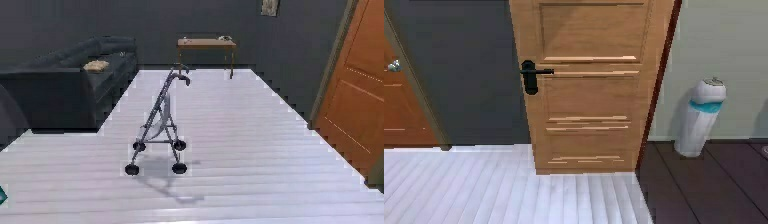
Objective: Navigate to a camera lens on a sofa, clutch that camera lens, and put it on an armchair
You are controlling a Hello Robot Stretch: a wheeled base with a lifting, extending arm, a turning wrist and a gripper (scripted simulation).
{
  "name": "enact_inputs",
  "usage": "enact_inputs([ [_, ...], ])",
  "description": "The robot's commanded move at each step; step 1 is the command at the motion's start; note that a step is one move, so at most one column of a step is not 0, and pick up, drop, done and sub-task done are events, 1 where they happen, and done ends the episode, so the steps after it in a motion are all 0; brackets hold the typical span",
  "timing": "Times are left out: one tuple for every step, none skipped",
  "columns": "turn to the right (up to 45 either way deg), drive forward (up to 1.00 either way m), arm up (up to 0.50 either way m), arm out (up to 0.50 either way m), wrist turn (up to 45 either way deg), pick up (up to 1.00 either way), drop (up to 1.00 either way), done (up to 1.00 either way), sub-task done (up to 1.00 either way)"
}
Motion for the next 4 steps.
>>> enact_inputs([
  [-3.0, 0.0, 0.0, 0.0, 0.0, 0.0, 0.0, 0.0, 0.0],
  [0.0, 0.5, 0.0, 0.0, 0.0, 0.0, 0.0, 0.0, 0.0],
  [-45.0, 0.0, 0.0, 0.0, 0.0, 0.0, 0.0, 0.0, 0.0],
  [-3.0, 0.0, 0.0, 0.0, 0.0, 0.0, 0.0, 0.0, 0.0],
])
